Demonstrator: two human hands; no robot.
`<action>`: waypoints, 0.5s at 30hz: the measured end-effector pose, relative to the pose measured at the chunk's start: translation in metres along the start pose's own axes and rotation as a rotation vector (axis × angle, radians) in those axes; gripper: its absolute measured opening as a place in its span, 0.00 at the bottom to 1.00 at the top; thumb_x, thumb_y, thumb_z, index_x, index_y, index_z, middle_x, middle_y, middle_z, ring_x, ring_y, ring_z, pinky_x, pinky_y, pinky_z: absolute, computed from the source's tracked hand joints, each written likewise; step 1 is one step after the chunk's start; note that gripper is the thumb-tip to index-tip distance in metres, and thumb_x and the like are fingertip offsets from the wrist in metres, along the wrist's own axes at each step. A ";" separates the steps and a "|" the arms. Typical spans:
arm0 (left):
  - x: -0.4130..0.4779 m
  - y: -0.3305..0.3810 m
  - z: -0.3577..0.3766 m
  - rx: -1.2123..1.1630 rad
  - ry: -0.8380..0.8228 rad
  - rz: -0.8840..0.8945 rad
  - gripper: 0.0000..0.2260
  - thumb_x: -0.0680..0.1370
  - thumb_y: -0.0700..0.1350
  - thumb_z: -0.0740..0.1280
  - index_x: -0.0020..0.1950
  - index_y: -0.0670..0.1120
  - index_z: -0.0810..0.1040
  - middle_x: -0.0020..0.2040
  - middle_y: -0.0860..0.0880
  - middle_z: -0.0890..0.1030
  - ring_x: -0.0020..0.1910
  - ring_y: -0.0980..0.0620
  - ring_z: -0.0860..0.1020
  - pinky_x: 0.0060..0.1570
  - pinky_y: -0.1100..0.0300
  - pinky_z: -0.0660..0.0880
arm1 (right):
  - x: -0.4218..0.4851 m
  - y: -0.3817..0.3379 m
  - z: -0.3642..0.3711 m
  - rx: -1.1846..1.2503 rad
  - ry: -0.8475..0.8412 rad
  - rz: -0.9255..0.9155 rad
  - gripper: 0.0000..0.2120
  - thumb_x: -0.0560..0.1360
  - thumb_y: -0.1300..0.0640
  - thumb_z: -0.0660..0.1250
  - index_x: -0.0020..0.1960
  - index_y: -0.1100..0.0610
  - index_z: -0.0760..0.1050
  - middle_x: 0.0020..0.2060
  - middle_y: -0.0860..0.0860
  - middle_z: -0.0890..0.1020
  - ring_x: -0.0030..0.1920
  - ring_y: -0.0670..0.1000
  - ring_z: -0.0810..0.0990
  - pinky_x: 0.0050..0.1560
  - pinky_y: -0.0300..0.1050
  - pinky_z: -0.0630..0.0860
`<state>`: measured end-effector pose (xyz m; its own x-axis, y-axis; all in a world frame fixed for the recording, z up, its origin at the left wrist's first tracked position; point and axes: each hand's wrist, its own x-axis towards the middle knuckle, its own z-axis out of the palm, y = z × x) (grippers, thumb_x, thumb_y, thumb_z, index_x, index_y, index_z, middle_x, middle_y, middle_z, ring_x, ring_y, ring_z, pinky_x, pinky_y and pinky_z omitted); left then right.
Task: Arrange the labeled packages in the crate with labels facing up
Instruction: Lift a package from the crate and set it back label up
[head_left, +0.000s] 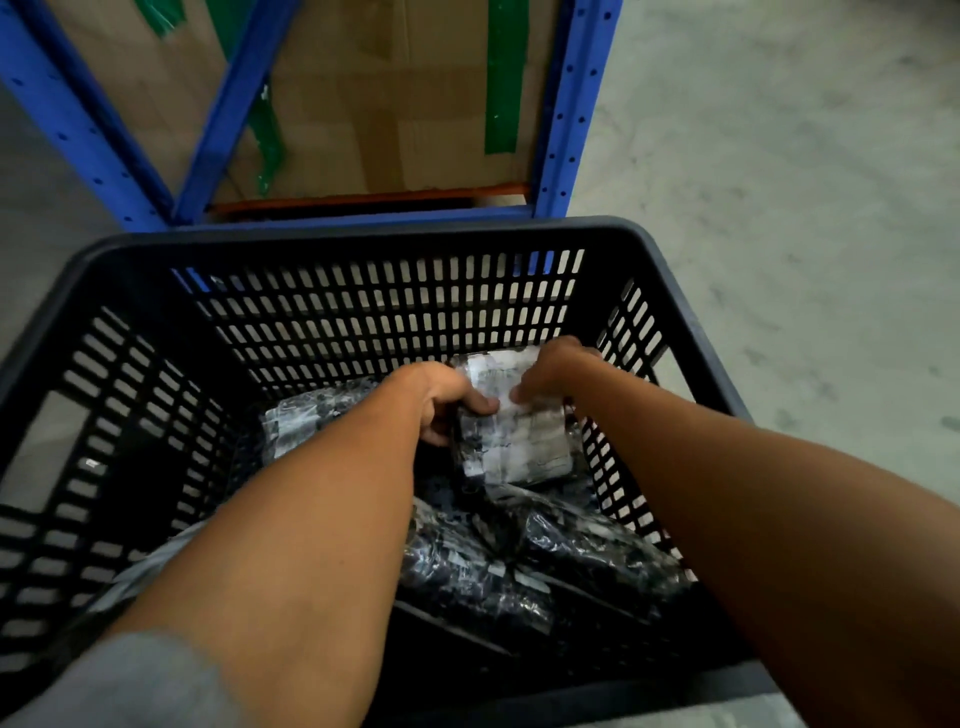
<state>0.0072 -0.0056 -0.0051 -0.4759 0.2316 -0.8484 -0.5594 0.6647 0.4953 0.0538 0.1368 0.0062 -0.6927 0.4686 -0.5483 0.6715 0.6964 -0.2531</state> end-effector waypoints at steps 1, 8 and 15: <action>-0.008 0.001 -0.002 0.007 -0.016 0.001 0.13 0.70 0.38 0.75 0.53 0.39 0.80 0.58 0.44 0.83 0.58 0.44 0.81 0.58 0.45 0.77 | -0.005 -0.002 -0.006 0.081 -0.021 0.020 0.47 0.67 0.52 0.77 0.75 0.64 0.54 0.72 0.64 0.64 0.70 0.66 0.66 0.68 0.58 0.71; -0.069 0.002 -0.034 0.081 0.031 0.133 0.13 0.70 0.36 0.75 0.51 0.36 0.78 0.46 0.43 0.83 0.44 0.45 0.81 0.38 0.51 0.83 | -0.054 -0.010 -0.029 0.271 -0.009 -0.101 0.62 0.65 0.50 0.79 0.78 0.63 0.36 0.76 0.66 0.55 0.74 0.68 0.59 0.74 0.63 0.58; -0.128 0.000 -0.082 -0.160 0.057 0.347 0.36 0.69 0.33 0.75 0.73 0.45 0.66 0.69 0.43 0.75 0.62 0.45 0.77 0.61 0.44 0.75 | -0.106 -0.024 -0.090 0.551 -0.064 -0.335 0.47 0.59 0.59 0.84 0.71 0.55 0.63 0.47 0.52 0.76 0.42 0.56 0.82 0.35 0.56 0.84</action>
<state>0.0126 -0.0941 0.1190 -0.6903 0.3803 -0.6155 -0.4550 0.4333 0.7780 0.0878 0.1191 0.1421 -0.8824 0.2296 -0.4106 0.4703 0.4103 -0.7813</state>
